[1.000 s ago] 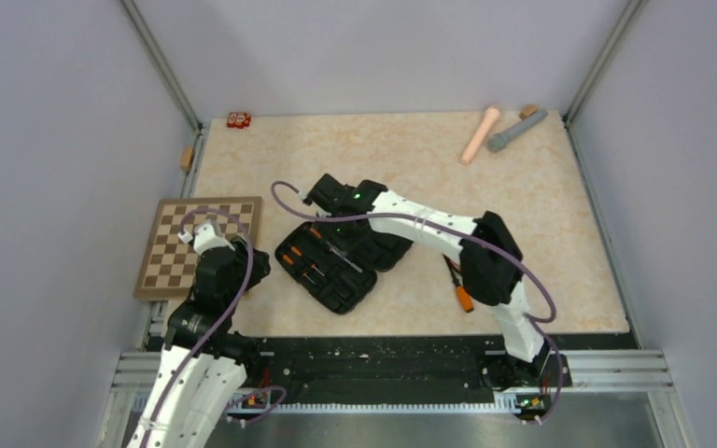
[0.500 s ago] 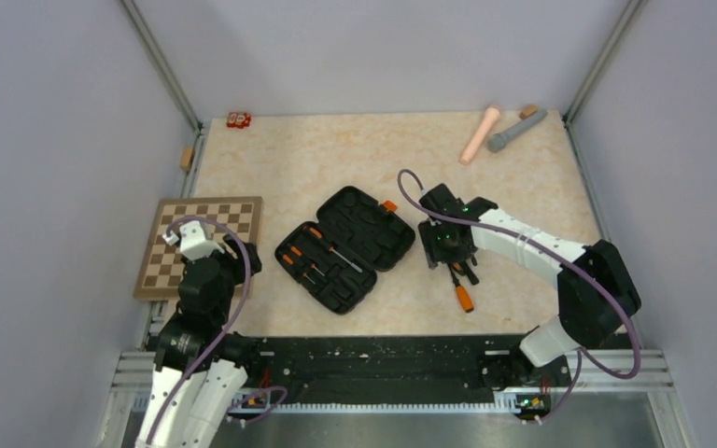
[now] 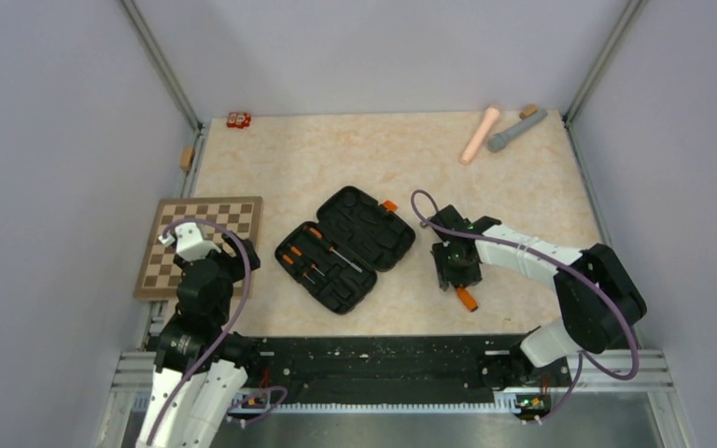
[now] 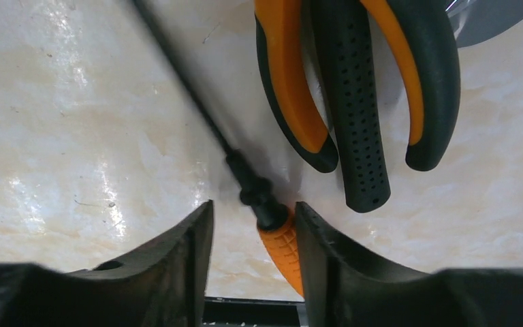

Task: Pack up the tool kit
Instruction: Pick up the screwdriver from the center of the board.

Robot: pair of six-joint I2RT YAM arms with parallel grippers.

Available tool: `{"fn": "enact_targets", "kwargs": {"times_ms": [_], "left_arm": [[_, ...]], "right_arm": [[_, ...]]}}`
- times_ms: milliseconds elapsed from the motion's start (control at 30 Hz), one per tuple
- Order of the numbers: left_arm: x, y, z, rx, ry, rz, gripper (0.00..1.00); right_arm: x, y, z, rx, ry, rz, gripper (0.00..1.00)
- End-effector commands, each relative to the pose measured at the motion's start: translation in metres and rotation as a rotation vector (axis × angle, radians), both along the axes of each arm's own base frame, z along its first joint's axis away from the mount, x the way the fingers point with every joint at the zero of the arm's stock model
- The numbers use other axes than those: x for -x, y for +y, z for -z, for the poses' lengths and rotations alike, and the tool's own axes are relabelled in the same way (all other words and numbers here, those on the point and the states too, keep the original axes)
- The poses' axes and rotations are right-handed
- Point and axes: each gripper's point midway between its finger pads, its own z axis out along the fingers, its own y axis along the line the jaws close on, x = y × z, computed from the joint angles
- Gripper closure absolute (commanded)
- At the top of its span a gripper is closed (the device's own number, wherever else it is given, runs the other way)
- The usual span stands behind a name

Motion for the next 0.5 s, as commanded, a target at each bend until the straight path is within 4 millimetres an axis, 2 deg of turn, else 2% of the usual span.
{"fn": "enact_targets", "kwargs": {"times_ms": [0, 200, 367, 467], "left_arm": [[-0.004, 0.004, -0.008, -0.015, -0.041, -0.021, 0.19], [-0.004, 0.007, -0.006, -0.024, -0.034, -0.032, 0.19], [-0.006, 0.006, -0.004, -0.027, -0.025, -0.029, 0.19], [-0.006, 0.006, -0.003, -0.027, -0.021, -0.028, 0.19]], "right_arm": [[0.008, 0.010, 0.004, -0.082, 0.025, 0.013, 0.57], [0.020, 0.022, 0.013, -0.095, 0.054, -0.043, 0.77], [0.018, 0.034, 0.011, -0.100, 0.034, -0.100, 0.99], [0.008, 0.045, -0.003, -0.111, -0.023, -0.145, 1.00]]}}
